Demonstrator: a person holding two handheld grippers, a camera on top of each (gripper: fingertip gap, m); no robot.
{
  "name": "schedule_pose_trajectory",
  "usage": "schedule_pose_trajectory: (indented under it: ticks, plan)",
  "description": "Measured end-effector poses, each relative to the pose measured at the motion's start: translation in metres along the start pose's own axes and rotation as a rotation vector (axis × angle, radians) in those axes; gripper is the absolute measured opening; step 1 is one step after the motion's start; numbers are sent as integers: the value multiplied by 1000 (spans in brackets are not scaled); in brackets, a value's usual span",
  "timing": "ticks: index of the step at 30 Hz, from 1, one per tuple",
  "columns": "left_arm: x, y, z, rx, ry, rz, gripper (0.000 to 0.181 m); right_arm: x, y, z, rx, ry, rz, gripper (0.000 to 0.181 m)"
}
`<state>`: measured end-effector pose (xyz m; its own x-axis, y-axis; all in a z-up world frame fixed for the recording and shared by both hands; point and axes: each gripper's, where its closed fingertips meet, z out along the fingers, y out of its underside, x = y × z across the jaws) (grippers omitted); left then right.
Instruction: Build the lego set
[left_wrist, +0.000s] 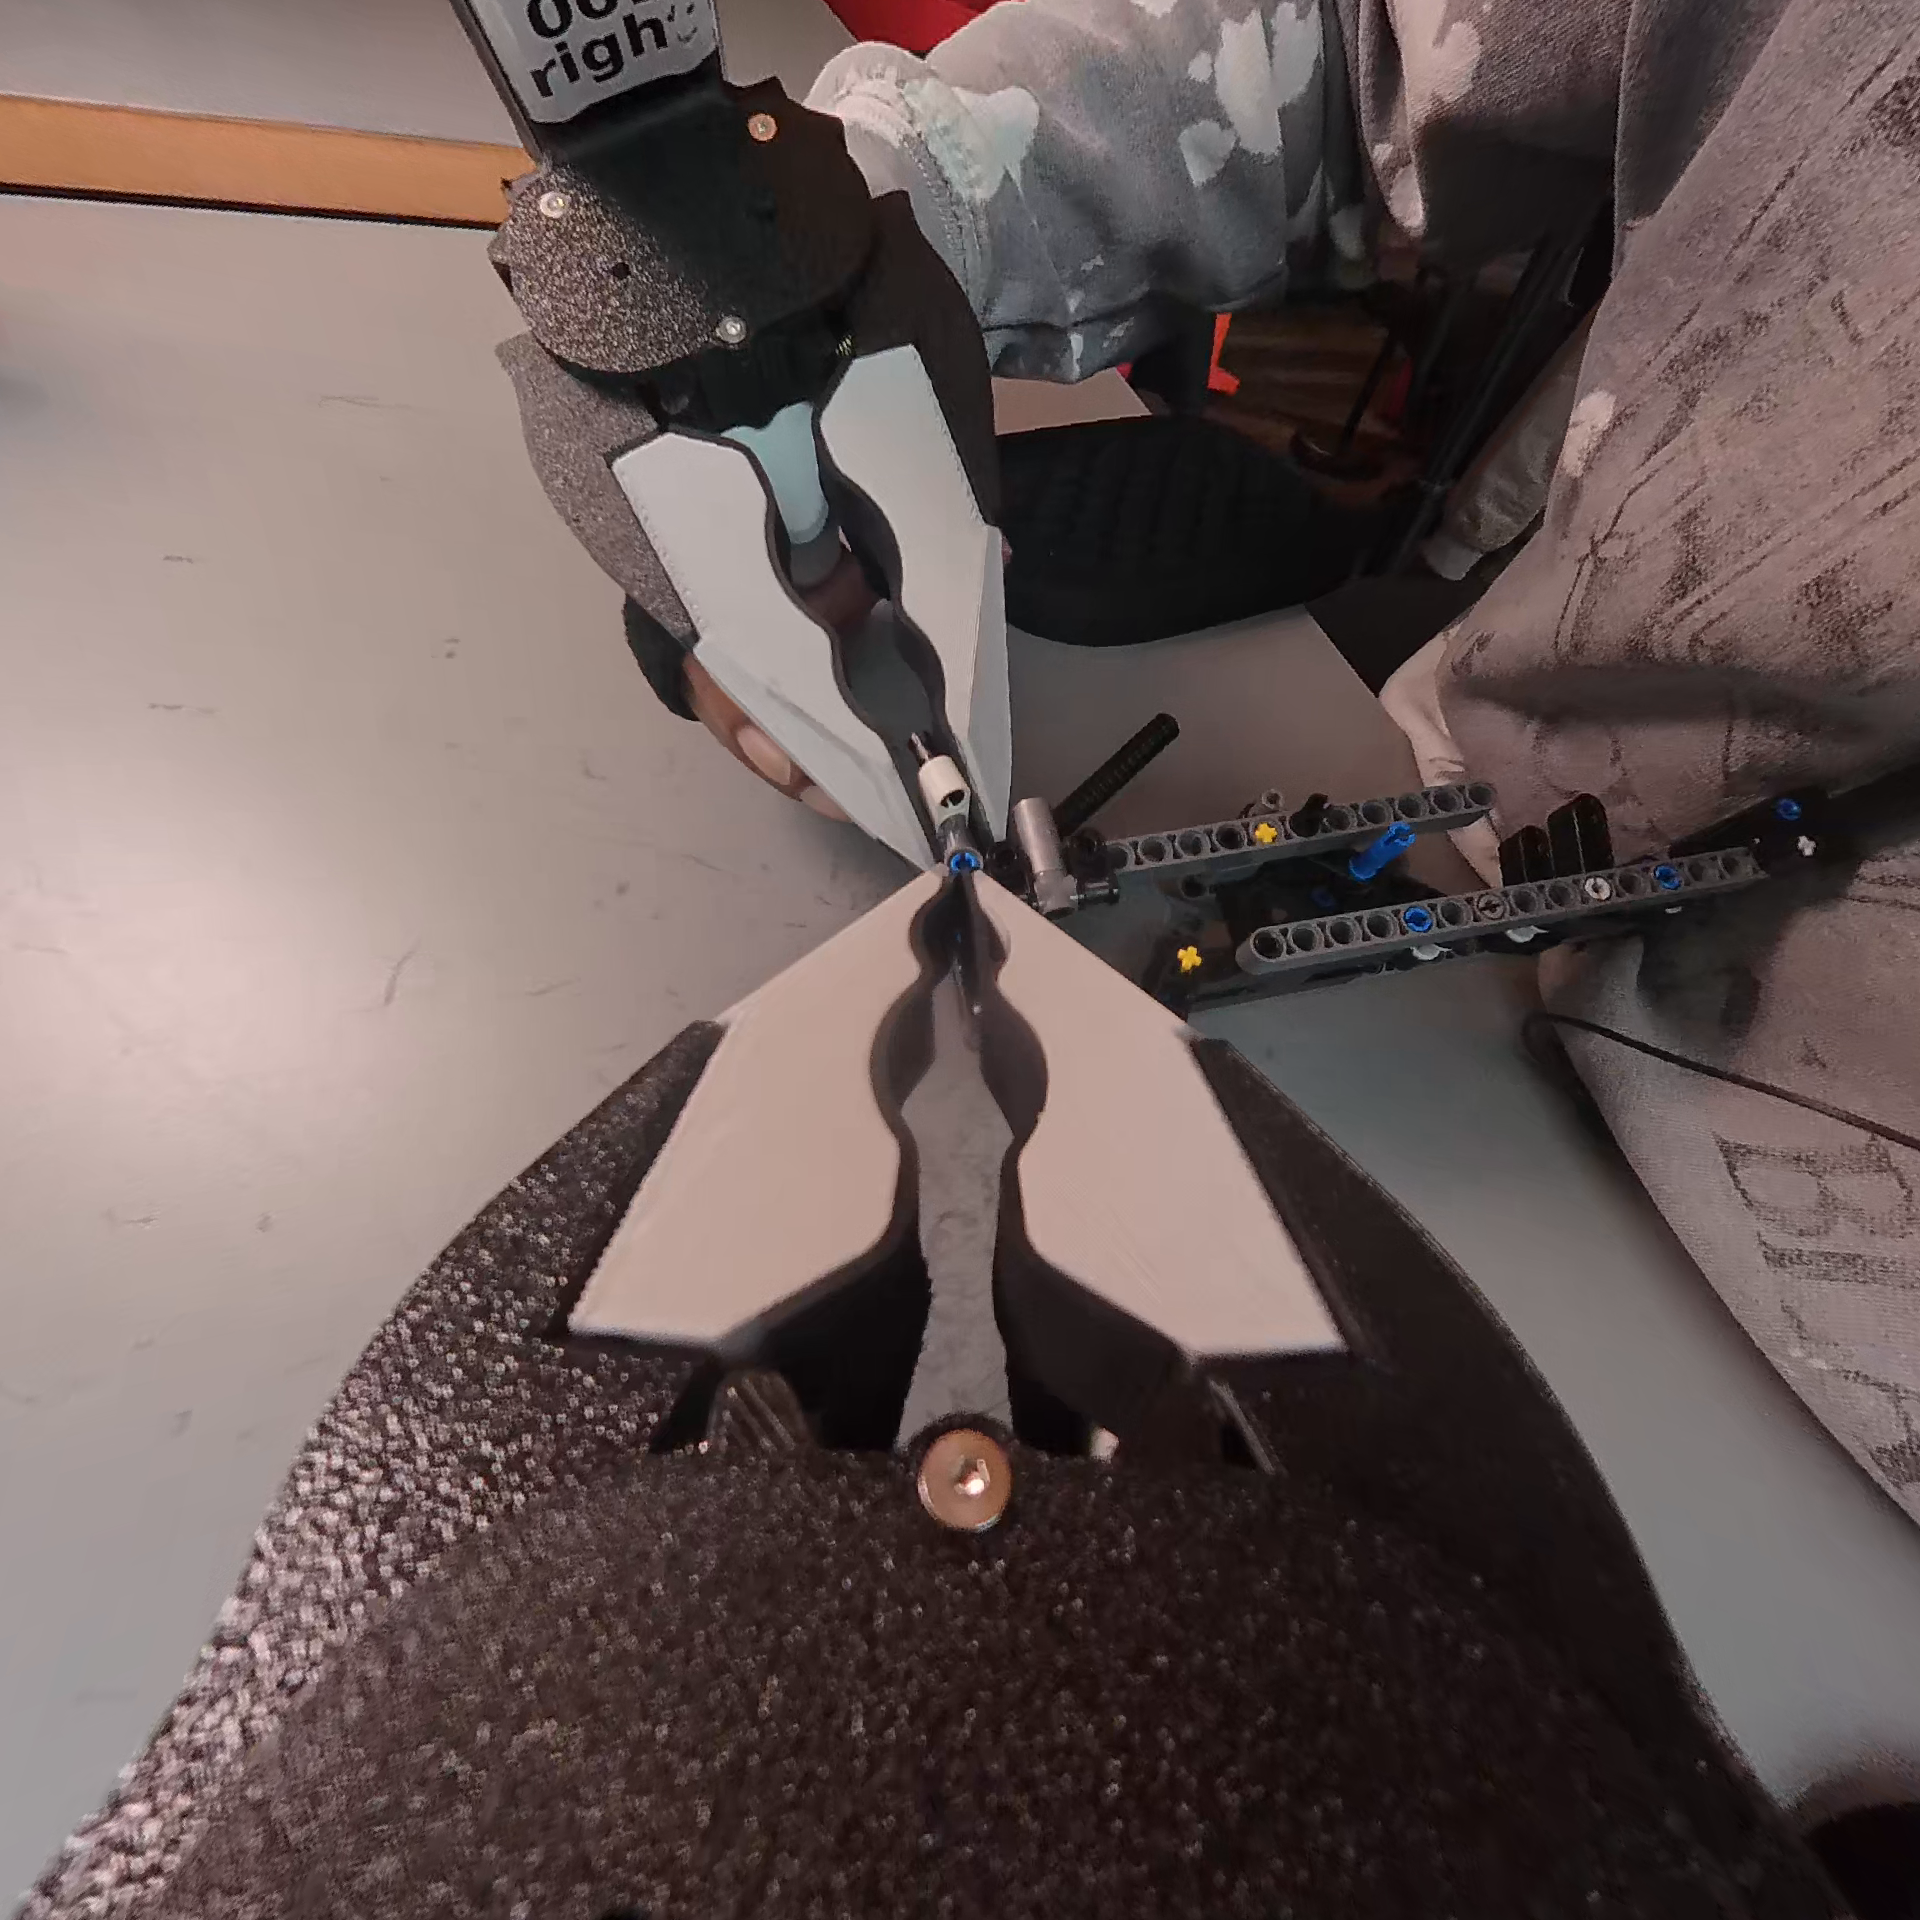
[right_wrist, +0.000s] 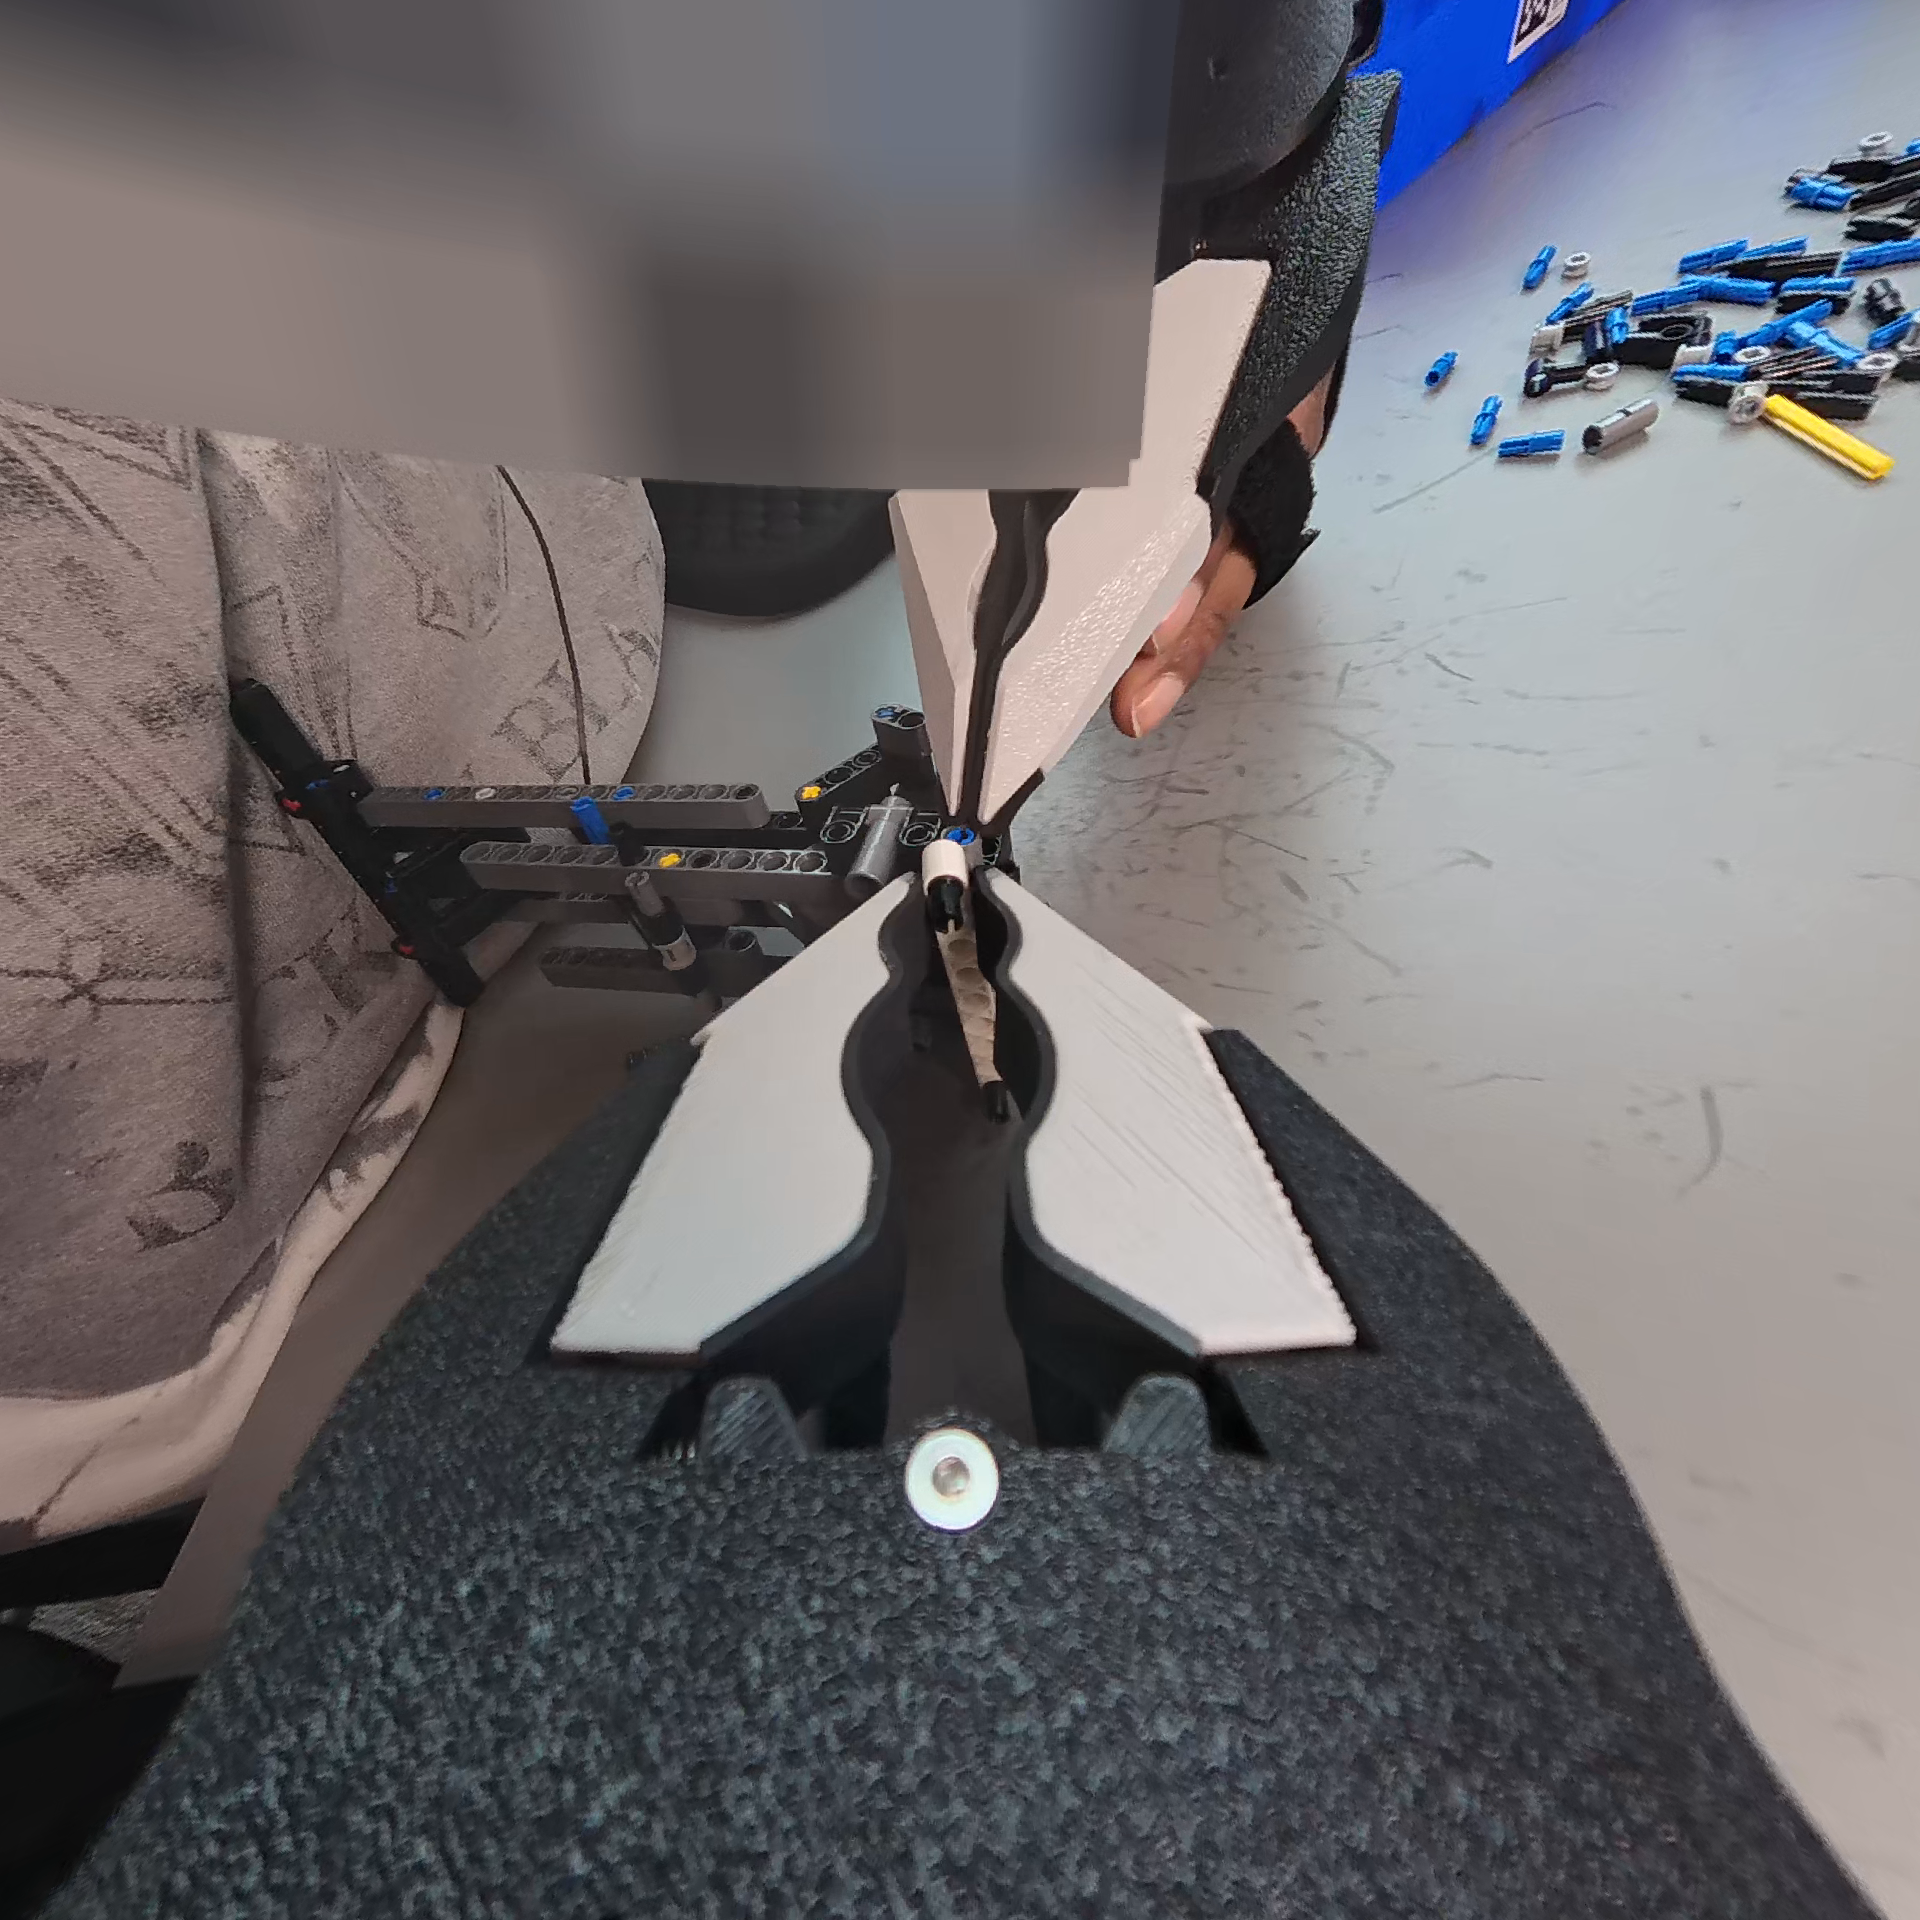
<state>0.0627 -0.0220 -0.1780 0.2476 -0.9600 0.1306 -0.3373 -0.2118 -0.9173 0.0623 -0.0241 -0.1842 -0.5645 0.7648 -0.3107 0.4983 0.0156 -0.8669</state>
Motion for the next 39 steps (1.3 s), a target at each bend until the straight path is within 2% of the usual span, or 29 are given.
schedule_pose_trajectory:
  ticks: [19, 31, 39]
  plan:
    - [1, 0, 0, 14, -134, -28, 0, 0, 1, -1, 8, 203, -132, 6]
    - [1, -1, 1, 14, -114, -41, 0, -1, 2, 0, -67, 143, -102, 6]
    - [-1, 0, 1, 13, -114, -58, 0, 1, 2, -2, -91, 157, -31, 7]
